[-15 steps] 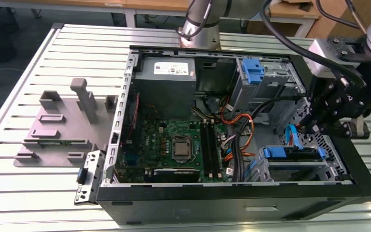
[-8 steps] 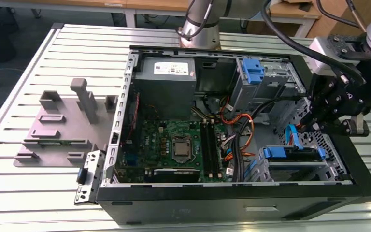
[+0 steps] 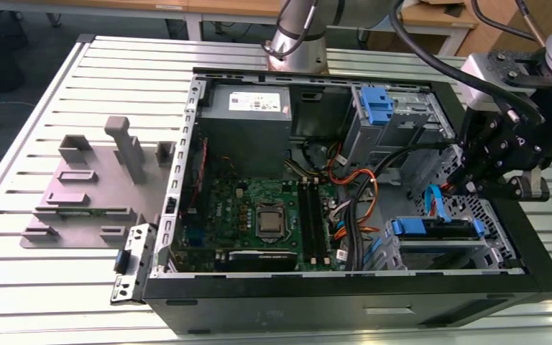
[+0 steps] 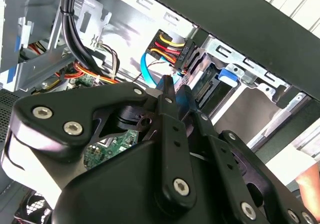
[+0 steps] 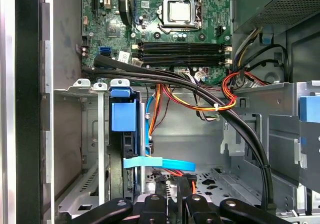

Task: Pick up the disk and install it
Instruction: 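Insert the second disk wire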

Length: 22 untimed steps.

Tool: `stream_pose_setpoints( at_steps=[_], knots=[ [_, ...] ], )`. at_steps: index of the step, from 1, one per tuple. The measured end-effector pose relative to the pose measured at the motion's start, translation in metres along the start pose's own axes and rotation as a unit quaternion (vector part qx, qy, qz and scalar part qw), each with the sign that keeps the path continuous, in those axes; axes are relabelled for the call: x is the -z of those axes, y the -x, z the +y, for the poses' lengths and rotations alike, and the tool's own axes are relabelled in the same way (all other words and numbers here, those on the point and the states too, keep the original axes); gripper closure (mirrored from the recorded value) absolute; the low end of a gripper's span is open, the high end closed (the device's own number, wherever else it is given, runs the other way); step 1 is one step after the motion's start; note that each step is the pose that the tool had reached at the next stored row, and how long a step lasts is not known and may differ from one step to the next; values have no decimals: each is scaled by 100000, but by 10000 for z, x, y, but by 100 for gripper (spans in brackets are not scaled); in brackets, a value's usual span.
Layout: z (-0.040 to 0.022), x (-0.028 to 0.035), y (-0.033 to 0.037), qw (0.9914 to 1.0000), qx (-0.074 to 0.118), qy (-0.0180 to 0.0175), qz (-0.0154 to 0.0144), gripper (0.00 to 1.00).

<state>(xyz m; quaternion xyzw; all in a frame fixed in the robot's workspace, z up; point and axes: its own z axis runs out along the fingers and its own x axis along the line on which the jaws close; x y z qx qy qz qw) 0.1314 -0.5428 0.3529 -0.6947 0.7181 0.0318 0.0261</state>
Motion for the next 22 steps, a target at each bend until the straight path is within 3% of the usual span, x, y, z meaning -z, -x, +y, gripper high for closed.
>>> stream_pose_setpoints(
  at_steps=[4, 9, 10, 13, 22],
  knots=[
    [0, 0, 1, 100000, -1, 1, 3, 77],
    [0, 0, 1, 100000, 0, 0, 4, 64],
    [0, 0, 1, 100000, -2, 1, 2, 57],
    [-2, 0, 2, 100000, 2, 2, 7, 57],
    [-121, -9, 15, 100000, 0, 19, 8, 57]
  ],
)
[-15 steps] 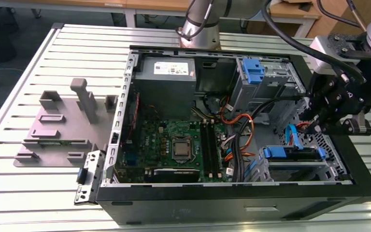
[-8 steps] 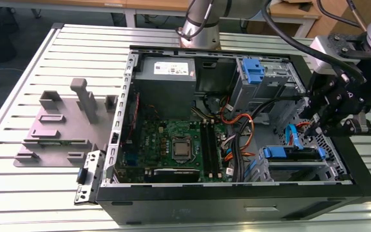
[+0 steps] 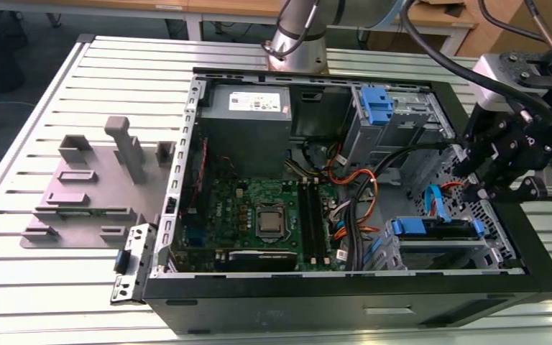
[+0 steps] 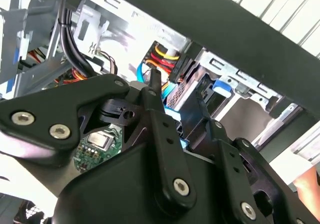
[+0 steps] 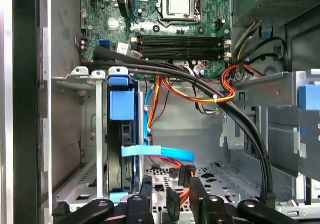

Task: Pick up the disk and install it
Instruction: 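Insert the second disk wire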

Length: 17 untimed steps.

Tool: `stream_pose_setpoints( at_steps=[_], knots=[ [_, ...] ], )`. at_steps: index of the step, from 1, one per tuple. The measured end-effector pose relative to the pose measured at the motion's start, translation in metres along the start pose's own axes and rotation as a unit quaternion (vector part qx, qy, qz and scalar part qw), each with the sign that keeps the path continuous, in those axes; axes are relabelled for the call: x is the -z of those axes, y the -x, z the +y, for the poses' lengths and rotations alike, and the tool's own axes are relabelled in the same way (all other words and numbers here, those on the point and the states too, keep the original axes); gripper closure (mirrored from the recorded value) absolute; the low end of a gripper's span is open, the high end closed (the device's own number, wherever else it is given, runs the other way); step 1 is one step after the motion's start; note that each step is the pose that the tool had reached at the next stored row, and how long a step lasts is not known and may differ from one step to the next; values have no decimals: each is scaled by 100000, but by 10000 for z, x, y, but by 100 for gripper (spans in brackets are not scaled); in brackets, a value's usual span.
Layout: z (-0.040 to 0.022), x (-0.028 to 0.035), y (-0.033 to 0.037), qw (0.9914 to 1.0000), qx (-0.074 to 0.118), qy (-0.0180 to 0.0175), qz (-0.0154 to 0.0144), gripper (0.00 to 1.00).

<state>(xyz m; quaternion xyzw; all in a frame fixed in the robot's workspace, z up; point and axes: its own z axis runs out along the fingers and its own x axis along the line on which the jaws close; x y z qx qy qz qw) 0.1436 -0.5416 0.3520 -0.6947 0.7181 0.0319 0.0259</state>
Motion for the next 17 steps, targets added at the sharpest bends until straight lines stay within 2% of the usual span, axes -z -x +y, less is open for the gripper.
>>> stream_pose_setpoints(
  at_steps=[12, 17],
  knots=[
    [-151, -26, 8, 100000, -5, 52, -8, 57],
    [-171, -55, 5, 100000, -12, 52, 34, 57]
  ],
)
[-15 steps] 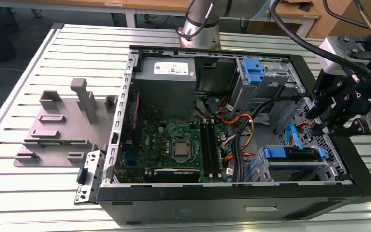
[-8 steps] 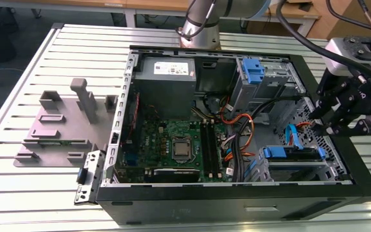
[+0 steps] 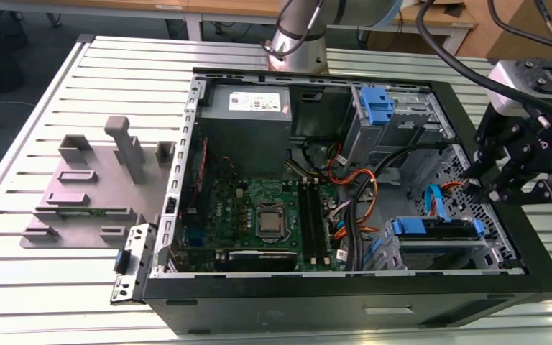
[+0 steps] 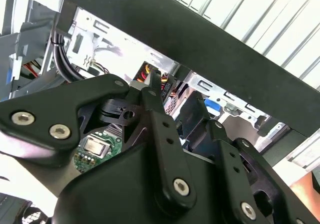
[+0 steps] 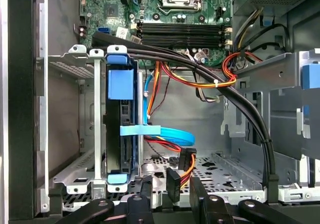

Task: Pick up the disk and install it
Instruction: 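Insert the second disk wire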

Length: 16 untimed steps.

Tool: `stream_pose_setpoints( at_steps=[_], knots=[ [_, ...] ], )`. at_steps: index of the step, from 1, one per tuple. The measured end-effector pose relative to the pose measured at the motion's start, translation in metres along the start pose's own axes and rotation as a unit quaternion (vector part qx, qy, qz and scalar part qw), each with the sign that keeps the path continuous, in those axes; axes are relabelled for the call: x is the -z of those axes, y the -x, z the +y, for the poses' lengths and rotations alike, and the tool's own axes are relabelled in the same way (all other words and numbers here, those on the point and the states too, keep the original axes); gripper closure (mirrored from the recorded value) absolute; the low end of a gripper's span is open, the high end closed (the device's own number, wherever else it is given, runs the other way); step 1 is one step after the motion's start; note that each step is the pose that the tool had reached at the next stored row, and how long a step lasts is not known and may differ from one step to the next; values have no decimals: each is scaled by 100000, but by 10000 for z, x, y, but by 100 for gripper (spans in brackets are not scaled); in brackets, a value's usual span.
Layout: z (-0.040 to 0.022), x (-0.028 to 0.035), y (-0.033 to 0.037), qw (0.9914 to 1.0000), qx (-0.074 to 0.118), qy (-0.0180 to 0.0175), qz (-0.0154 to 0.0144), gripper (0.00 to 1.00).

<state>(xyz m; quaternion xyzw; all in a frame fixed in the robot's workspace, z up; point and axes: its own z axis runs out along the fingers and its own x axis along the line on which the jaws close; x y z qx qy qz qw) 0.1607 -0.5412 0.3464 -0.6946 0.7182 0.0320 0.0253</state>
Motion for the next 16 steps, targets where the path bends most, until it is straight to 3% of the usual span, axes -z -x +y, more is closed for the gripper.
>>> stream_pose_setpoints(
  at_steps=[16],
  knots=[
    [-2, -6, 0, 100000, 5, -2, 21, 59]
  ],
)
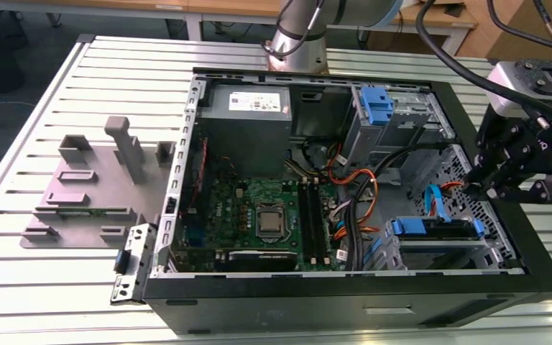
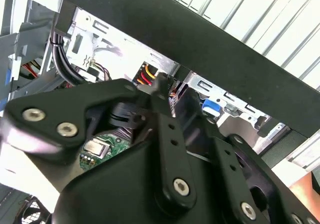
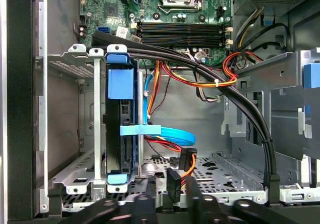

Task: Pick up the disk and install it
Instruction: 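Insert the second disk wire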

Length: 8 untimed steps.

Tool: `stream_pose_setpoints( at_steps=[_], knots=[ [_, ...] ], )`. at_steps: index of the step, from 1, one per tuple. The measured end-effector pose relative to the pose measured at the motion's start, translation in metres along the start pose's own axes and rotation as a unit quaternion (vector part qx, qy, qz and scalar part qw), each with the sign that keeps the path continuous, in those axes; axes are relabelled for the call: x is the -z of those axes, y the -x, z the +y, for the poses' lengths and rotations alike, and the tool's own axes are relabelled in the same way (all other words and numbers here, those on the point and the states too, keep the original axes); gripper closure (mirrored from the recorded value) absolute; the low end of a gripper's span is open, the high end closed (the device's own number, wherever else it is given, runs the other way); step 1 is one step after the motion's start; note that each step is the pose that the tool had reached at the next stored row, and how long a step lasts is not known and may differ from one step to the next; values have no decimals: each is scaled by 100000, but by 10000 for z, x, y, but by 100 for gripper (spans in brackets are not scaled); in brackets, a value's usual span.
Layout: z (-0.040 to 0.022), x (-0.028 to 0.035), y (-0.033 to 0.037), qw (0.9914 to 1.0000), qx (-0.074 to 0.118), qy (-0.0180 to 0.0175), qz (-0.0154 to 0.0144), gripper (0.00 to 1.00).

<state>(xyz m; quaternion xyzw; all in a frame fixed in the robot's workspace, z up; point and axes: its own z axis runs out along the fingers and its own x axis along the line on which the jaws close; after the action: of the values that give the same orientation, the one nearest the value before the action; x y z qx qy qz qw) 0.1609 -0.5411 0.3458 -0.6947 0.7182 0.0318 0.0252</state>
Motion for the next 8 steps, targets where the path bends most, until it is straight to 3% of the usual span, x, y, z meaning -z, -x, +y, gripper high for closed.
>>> stream_pose_setpoints(
  at_steps=[3, 5, 8],
  knots=[
    [0, -1, 0, 100000, -2, 2, 0, 77],
    [0, -1, 0, 100000, 0, 2, -1, 83],
    [0, -1, 0, 100000, 2, 2, 2, 84]
  ],
)
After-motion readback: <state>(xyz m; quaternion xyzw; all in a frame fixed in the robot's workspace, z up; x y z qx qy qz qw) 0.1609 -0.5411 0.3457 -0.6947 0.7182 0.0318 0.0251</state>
